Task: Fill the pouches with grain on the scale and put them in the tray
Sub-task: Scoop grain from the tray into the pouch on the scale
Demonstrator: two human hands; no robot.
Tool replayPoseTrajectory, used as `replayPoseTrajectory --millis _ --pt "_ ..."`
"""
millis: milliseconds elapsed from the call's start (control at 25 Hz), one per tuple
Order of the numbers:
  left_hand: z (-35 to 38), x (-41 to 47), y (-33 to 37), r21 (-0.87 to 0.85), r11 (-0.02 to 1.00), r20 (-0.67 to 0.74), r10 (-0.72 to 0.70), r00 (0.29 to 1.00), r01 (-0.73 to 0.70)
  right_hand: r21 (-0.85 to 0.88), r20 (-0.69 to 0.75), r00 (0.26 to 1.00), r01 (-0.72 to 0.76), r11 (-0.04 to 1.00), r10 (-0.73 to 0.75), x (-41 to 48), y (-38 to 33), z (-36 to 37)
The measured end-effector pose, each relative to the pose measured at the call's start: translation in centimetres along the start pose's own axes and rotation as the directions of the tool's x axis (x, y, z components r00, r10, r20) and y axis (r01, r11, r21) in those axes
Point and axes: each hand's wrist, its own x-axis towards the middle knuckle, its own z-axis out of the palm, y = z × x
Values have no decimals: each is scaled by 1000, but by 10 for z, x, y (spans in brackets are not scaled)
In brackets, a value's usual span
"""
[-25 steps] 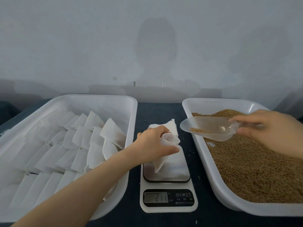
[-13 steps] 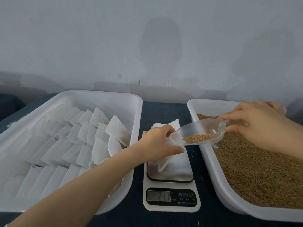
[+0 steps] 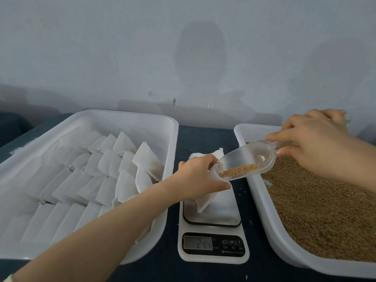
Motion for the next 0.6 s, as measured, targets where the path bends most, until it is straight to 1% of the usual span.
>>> replayPoseTrajectory --millis 160,240,360,520,600 --pt "-1 0 2 -2 1000 4 -12 1000 12 -2 1 1000 7 1000 -7 1 -2 -2" --pt "0 0 2 5 1000 2 -16 1000 16 8 -26 999 33 999 -33 -1 -4 -4" --pt "0 0 2 9 1000 -6 -14 1000 14 -21 -131 981 139 990 -141 -4 -9 -6" --pt "0 -1 1 16 1000 -14 -11 1000 11 -149 -285 933 184 972 -220 -8 -16 -8" --pt "0 -1 0 19 1000 -17 -6 1000 6 -172 -349 905 194 966 -244 -11 -23 -9"
